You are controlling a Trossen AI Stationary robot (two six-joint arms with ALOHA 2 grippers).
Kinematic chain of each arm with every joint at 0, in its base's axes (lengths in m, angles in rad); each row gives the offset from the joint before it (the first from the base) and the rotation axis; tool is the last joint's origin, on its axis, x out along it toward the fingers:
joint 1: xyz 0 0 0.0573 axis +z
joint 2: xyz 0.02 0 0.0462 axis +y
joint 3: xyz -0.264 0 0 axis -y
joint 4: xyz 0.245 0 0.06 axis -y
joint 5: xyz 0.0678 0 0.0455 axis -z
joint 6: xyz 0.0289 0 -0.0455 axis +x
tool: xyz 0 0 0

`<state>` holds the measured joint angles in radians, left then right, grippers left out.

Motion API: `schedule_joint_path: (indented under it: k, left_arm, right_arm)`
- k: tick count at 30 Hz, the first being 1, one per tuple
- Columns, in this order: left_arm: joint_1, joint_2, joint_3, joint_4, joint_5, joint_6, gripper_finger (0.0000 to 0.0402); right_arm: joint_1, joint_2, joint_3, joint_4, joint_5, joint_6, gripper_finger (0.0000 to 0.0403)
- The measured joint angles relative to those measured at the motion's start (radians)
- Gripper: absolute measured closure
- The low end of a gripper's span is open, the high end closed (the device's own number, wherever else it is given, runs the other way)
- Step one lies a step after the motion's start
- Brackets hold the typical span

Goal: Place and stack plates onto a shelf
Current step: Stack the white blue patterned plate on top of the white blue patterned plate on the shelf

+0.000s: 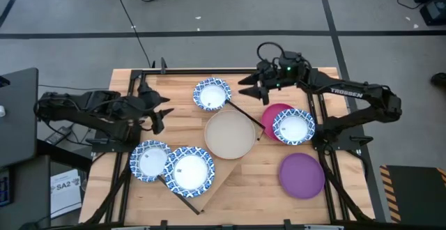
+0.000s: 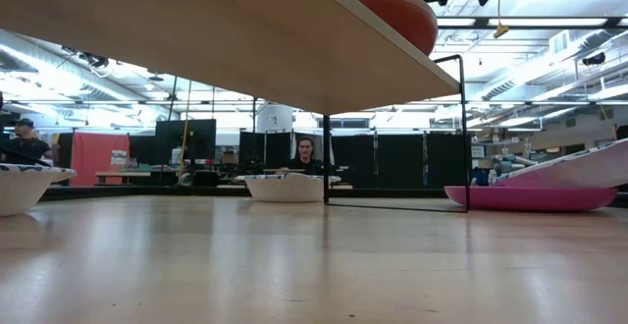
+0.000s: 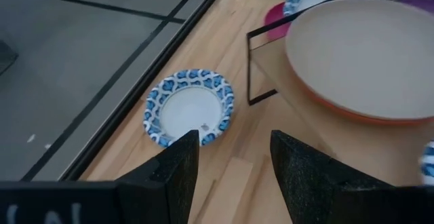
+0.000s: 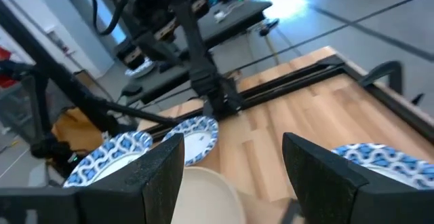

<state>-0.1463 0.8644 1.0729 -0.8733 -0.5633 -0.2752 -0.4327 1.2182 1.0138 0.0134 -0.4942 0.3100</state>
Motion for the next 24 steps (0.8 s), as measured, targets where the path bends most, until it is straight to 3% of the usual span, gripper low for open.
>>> schedule_joint_path:
  k: [5,19,24]
  left_arm:
    - [0.093,0.015,0.0,0.016,0.048,0.025,0.0212]
    - [0.525,0.114,0.0,0.128,0.378,0.186,0.0212]
    - [0.699,0.207,0.0,0.211,0.556,0.256,0.0212]
  right_arm:
    - [-0.051,-0.024,0.0,-0.021,0.001,0.0,0.0149]
    - [-0.081,-0.028,0.0,-0.106,0.002,-0.084,0.0149]
    - [-0.08,-0.028,0.0,-0.127,0.002,-0.086,0.0149]
